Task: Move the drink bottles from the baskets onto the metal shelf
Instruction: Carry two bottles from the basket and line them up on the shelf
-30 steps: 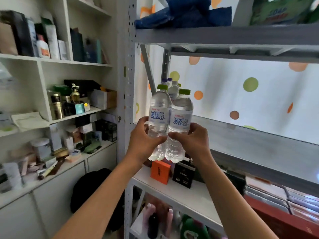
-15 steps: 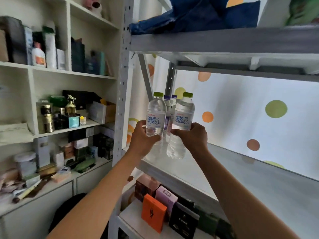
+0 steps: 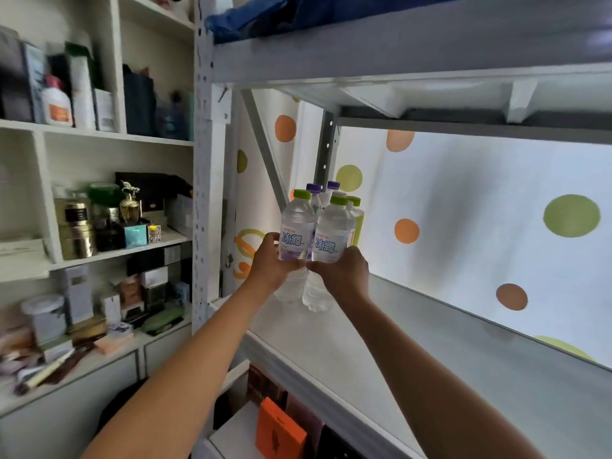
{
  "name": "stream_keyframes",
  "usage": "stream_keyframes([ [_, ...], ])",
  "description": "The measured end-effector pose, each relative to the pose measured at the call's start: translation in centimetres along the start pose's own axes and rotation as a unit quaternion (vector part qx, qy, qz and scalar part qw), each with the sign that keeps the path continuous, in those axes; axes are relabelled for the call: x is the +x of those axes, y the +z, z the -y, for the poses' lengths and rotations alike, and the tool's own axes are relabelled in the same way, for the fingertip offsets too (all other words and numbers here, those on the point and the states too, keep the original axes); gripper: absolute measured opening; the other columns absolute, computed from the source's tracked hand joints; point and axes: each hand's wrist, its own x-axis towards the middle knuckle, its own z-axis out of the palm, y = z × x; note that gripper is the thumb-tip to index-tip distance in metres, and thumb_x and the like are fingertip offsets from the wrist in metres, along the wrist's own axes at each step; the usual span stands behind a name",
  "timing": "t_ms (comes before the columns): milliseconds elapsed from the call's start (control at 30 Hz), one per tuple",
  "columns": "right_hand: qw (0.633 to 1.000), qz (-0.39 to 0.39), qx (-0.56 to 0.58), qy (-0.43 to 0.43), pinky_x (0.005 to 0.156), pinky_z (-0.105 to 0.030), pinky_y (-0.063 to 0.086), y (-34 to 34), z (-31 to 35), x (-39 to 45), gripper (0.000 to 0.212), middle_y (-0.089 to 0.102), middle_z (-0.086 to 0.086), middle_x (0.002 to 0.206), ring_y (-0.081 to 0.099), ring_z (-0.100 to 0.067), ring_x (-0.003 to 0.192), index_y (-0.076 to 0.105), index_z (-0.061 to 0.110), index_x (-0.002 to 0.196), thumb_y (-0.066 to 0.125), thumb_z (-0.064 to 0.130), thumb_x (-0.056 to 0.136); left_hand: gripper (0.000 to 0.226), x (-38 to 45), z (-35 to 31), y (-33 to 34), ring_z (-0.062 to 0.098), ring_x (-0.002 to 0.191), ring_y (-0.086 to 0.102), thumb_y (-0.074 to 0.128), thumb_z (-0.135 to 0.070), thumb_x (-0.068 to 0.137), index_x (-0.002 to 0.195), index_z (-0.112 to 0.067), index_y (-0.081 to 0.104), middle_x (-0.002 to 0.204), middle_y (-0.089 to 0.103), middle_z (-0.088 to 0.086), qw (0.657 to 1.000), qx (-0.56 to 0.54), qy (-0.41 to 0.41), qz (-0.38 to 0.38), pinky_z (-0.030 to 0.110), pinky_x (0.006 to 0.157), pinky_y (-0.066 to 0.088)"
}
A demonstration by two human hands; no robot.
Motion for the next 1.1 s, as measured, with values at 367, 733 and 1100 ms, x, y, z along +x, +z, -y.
stream_keyframes([
  [367, 0.998, -0.002, 0.044, 0.038, 0.081, -0.042, 0.059, 2.6, -0.9, 2.6, 0.066, 0.072, -0.006, 0.106, 0.07, -0.027, 0.092, 0.064, 0.011, 0.112, 0.093, 0.029, 0.055, 0.067, 2.6, 1.7, 0.4, 0.026, 0.126, 0.051, 0.074, -0.028, 0.083, 0.14, -0.019, 0.04, 0.14, 0.051, 0.004, 1.0, 0.015, 0.004, 0.022, 0.03, 0.094, 0.04],
  [733, 0.997, -0.002, 0.062, 0.045, 0.089, -0.037, 0.054, 2.3, -0.6, 1.0, 0.075, 0.064, -0.008, 0.115, 0.063, -0.027, 0.106, 0.052, 0.008, 0.121, 0.093, 0.026, 0.06, 0.088, 1.8, 1.5, -0.4, 0.029, 0.138, 0.037, 0.062, -0.053, 0.085, 0.151, -0.018, 0.016, 0.154, 0.034, 0.006, 0.985, 0.146, -0.036, 0.08, 0.046, 0.111, 0.035],
  [1100, 0.987, 0.028, -0.152, -0.05, 0.096, -0.039, 0.048, 0.5, 2.3, -8.7, 0.053, 0.054, -0.009, 0.133, 0.055, -0.03, 0.119, 0.05, 0.01, 0.132, 0.069, 0.034, 0.088, 0.057, -9.1, -1.4, -6.3, 0.028, 0.133, 0.04, 0.051, -0.035, 0.098, 0.146, -0.012, 0.029, 0.149, 0.038, 0.01, 0.946, 0.296, 0.075, 0.11, 0.036, 0.104, 0.035],
])
